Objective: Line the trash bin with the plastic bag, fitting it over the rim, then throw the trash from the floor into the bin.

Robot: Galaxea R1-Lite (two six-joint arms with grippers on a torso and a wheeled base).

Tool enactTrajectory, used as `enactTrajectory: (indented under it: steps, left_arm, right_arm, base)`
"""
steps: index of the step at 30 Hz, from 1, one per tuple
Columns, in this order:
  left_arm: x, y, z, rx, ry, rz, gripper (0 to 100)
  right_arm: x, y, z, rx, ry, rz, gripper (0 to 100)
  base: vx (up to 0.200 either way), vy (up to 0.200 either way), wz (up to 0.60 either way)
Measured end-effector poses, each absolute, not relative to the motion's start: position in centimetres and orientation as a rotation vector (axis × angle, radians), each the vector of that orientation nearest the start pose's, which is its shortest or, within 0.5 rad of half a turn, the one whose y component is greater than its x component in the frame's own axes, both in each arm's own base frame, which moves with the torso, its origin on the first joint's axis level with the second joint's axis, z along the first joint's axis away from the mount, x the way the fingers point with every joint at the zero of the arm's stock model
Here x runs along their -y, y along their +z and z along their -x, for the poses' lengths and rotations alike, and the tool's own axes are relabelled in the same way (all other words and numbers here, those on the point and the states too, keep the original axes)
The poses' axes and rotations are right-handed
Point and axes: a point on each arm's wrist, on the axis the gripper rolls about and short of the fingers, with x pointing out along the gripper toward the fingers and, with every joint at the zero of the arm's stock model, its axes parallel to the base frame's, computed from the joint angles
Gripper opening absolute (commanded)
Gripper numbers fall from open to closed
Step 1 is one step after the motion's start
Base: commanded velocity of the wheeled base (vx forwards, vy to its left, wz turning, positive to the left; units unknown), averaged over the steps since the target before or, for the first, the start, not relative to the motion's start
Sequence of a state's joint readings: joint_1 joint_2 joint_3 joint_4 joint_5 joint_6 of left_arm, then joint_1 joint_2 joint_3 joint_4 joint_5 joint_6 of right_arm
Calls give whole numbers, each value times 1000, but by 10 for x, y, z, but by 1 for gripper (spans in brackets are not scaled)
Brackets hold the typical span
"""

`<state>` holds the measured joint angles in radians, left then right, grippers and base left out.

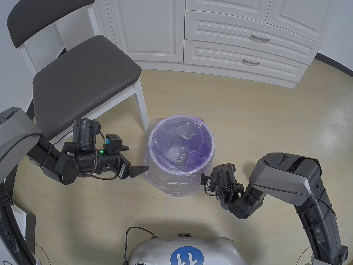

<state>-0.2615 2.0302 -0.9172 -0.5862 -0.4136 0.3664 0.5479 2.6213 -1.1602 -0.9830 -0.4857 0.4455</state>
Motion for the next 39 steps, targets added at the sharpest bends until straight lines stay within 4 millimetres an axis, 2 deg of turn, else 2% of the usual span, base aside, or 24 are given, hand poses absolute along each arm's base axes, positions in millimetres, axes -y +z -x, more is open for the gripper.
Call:
enactTrajectory:
  steps: [4, 8, 17, 21, 26, 30, 31, 39]
  left_arm:
    - [103, 76, -345, -419, -869, -356, 100]
    - [109, 54, -348, -440, -912, -381, 100]
    - [136, 0, -378, -438, -786, -499, 100]
    - [145, -17, -390, -443, -770, -516, 100]
    - [155, -32, -406, -422, -761, -520, 100]
    - [162, -40, -417, -412, -743, -507, 100]
    - [163, -42, -419, -412, -734, -501, 0]
    - [162, -52, -425, -406, -698, -462, 0]
  right_arm:
    - [-224, -46, -377, -408, -15, -197, 100]
    - [-224, -31, -371, -395, 1, -183, 100]
    - [-220, -3, -352, -380, 29, -75, 100]
    - [-217, 15, -343, -351, 17, -37, 100]
    - [-212, 40, -333, -311, 15, -34, 100]
    - [-210, 53, -329, -292, 14, -40, 100]
    - [-209, 55, -328, -288, 14, -42, 100]
    - [-206, 63, -327, -272, 11, -53, 100]
  base:
    - [0, 0, 0]
    - [0, 0, 0]
    - [0, 0, 0]
    - [0, 0, 0]
    - [0, 0, 0]
    - [0, 0, 0]
    - [0, 0, 0]
    - [0, 0, 0]
